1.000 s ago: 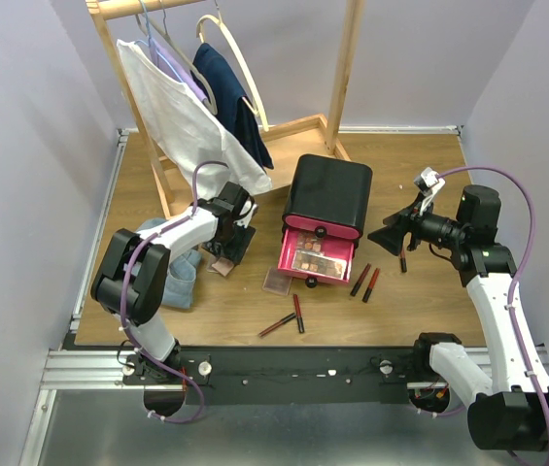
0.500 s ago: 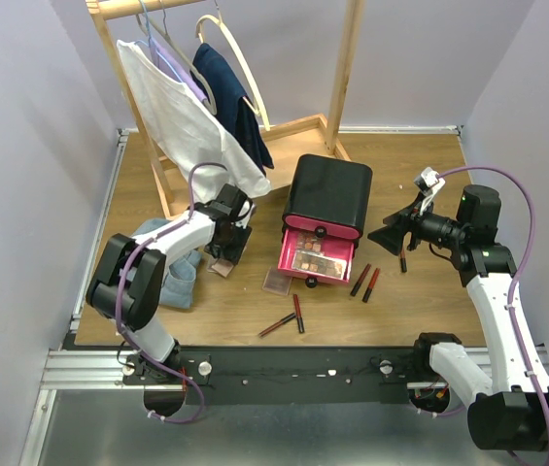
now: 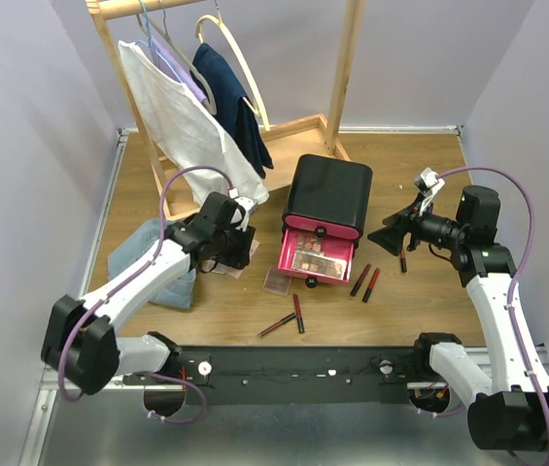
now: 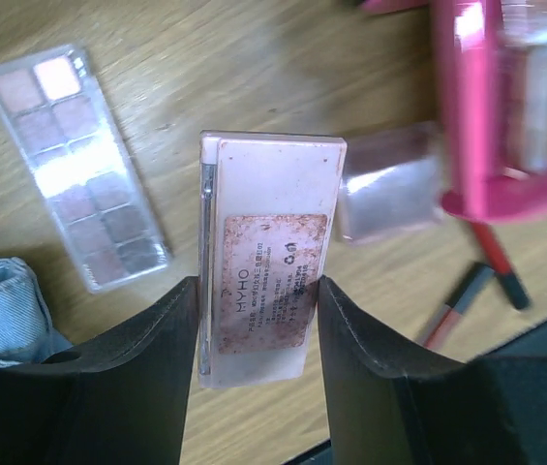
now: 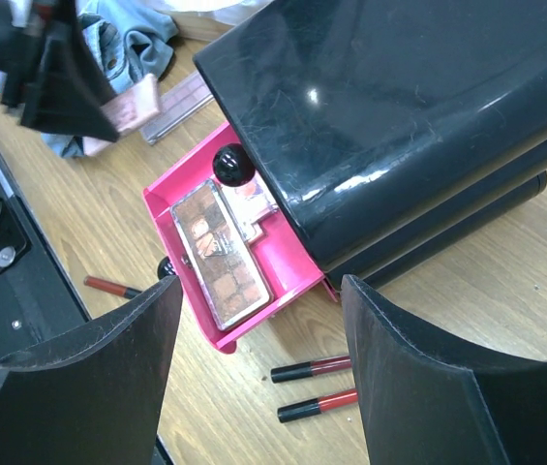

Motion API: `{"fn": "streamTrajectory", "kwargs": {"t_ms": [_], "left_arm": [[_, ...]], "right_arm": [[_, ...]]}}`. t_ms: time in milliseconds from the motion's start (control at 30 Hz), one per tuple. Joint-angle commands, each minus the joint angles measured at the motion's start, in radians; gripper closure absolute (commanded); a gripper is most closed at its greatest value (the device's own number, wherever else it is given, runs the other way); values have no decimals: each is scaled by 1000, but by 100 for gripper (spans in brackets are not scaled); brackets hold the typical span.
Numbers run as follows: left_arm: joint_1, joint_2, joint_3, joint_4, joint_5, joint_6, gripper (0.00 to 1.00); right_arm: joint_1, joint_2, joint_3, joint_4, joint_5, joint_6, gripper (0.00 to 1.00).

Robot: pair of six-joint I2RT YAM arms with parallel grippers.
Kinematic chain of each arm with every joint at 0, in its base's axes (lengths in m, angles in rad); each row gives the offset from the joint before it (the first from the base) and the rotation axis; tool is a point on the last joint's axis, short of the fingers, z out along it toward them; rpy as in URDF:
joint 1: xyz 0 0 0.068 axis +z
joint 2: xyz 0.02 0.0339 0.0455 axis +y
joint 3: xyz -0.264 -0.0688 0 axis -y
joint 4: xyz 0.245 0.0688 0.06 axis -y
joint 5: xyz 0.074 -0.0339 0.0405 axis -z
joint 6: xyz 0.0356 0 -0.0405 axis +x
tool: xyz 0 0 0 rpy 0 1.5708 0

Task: Organize the makeup
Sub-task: Pick up the makeup from the center of the board, then place the makeup in the drawer.

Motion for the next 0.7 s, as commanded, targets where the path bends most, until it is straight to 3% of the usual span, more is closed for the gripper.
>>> {"fn": "streamTrajectory", "kwargs": {"t_ms": [0, 333, 667], "left_arm": [[-74, -116, -5, 9, 37, -23, 57], [-309, -104, 125, -26, -112, -14, 57], [-410, 0, 235, -56, -187, 52, 57]], "right_arm": [[-9, -4, -21, 15, -37, 17, 26], [-10, -15, -16, 2, -37, 14, 26], [-13, -17, -11, -1, -35, 11, 26]]}}
